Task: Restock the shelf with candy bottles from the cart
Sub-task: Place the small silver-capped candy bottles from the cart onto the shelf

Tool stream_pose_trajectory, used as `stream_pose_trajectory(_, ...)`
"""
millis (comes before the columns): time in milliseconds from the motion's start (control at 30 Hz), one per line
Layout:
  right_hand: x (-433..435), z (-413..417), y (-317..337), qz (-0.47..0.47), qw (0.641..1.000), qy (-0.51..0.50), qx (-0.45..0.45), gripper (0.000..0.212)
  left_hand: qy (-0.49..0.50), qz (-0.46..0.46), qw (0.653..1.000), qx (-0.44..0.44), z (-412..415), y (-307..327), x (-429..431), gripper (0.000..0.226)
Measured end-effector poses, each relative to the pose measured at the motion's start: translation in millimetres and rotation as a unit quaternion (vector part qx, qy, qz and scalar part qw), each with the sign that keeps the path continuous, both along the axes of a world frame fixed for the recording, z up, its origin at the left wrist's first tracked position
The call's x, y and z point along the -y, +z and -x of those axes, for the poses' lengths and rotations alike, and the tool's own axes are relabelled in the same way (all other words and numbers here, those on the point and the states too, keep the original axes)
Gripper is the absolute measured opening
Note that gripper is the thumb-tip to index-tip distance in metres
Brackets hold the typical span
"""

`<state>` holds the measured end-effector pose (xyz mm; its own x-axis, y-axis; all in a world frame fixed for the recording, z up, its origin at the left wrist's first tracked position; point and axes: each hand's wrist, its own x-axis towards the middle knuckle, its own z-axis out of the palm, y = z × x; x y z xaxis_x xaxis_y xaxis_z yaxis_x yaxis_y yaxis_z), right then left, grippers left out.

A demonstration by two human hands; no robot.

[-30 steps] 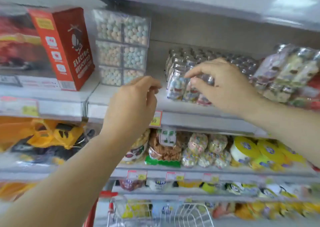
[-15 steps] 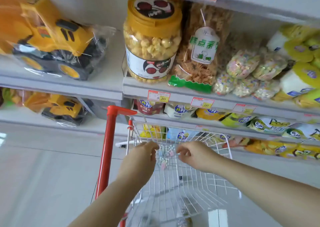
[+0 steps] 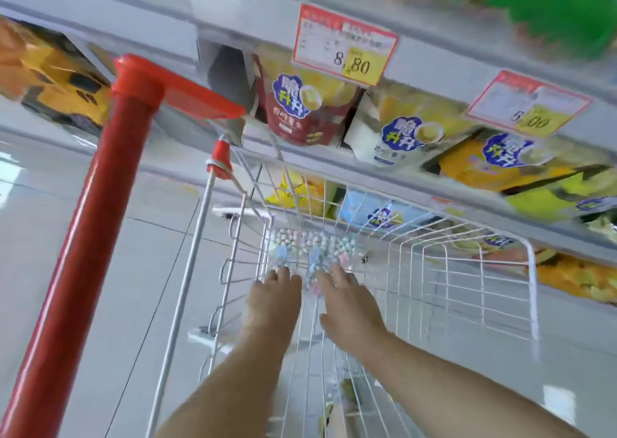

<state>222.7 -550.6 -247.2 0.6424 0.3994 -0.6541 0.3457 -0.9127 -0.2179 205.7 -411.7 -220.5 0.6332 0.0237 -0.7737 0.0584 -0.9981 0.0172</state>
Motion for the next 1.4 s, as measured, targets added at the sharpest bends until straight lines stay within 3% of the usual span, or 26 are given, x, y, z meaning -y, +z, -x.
stream_pose_trajectory(233,0,1,-36,-0.034,0.991,-0.027,0.129,0.063,-0.079,-0.043,0.991,0.099,-1,-55,-2,0.038)
stream_pose_trajectory(400,9,-1,-43,-0.047,0.985,-0.008,0.163,0.068,-0.094,-0.058,0.985,0.135,-6,-59,-5,0.036)
stream_pose_trajectory(633,48,-1,-36,-0.010,0.988,0.037,0.152,0.062,-0.064,-0.020,0.990,0.122,1,-35,-3,0.040)
stream_pose_trajectory(833,51,-18,-22,-0.014,0.982,0.067,0.178,0.080,-0.050,0.000,0.991,0.124,7,-19,-2,0.040)
stream_pose_trajectory(933,18,-35,-26,-0.060,0.973,0.085,0.207,0.075,-0.049,-0.007,0.992,0.120,7,-17,-2,0.039)
stream_pose_trajectory(1033,-11,-52,-42,-0.029,0.974,0.090,0.208,0.073,-0.055,-0.014,0.992,0.117,7,-17,-4,0.039)
stream_pose_trajectory(1167,-20,-59,-58,-0.006,0.973,0.075,0.218,0.054,-0.061,-0.020,0.992,0.111,7,-17,-6,0.037)
stream_pose_trajectory(1300,-6,-57,-55,-0.061,0.969,0.107,0.216,0.059,-0.072,-0.029,0.993,0.092,8,-12,-5,0.040)
stream_pose_trajectory(1400,6,-52,-30,-0.110,0.972,0.075,0.193,0.069,-0.072,-0.026,0.994,0.077,9,9,-3,0.044)
